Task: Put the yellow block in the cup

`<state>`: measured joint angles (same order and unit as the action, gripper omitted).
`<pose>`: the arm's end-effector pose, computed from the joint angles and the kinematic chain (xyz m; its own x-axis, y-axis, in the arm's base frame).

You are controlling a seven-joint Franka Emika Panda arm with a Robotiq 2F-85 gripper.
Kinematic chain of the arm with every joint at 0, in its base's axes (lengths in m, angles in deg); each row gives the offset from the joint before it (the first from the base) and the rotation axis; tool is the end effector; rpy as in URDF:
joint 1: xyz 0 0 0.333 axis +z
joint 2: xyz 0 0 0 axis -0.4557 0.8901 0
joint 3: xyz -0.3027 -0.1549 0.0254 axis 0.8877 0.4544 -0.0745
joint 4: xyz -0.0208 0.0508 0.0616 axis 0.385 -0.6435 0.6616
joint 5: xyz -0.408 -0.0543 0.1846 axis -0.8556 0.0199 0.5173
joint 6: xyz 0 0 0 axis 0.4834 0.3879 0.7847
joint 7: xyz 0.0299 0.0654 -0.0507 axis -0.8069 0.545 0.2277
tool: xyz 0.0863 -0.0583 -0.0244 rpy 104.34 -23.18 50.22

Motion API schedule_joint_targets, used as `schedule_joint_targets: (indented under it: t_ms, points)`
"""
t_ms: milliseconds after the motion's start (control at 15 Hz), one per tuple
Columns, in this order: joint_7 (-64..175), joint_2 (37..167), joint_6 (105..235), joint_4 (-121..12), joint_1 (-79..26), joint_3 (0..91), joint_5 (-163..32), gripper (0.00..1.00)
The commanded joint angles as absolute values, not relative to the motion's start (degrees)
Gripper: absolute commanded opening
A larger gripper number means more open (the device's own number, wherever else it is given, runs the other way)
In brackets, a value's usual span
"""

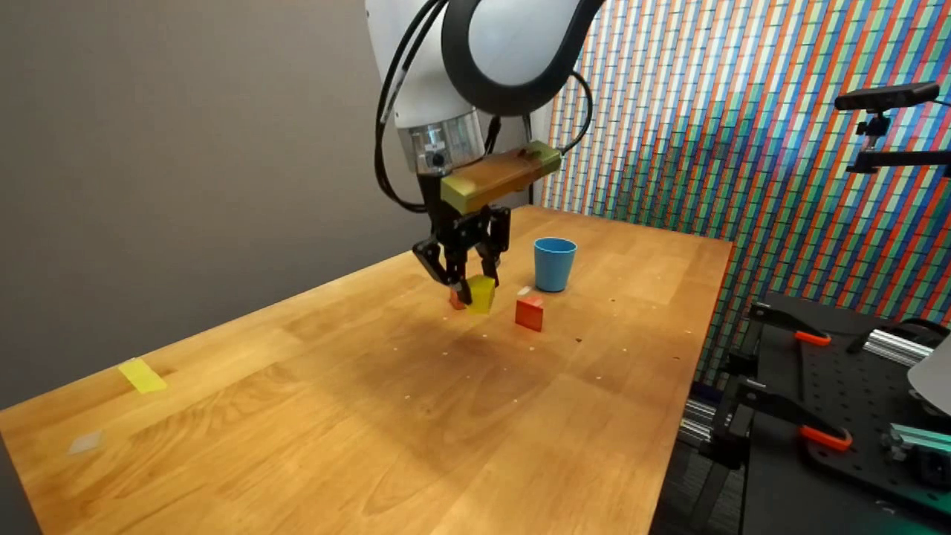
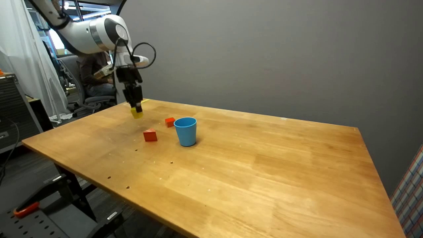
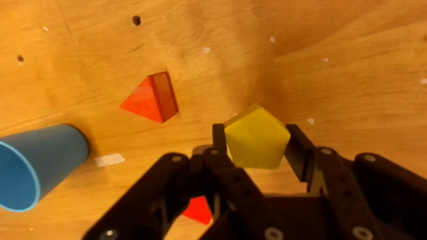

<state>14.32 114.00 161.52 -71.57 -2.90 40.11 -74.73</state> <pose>0.5975 0.2790 0.1998 0.9746 -0.2182 -0.0502 -0.2010 -0.9515 0.2327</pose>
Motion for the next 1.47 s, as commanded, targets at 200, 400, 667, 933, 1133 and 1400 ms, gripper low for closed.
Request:
schedule_joint_targets:
  t_ms: [200, 400, 667, 933, 1133, 1400]
  points:
    - [8.9, 95.6, 164.2, -84.2, -12.0, 41.0, -71.5, 0.22]
    - [11.9, 94.2, 166.5, -85.1, -18.3, 41.4, -64.8, 0.22]
    - [14.5, 96.5, 171.4, -86.1, -24.4, 42.2, -54.0, 0.22]
    - [16.9, 98.5, 175.4, -88.1, -27.7, 43.0, -46.9, 0.22]
    - [16.7, 99.2, 177.4, -89.7, -28.5, 43.6, -44.8, 0.22]
    - [16.0, 99.9, 178.7, -91.3, -28.4, 44.0, -44.4, 0.22]
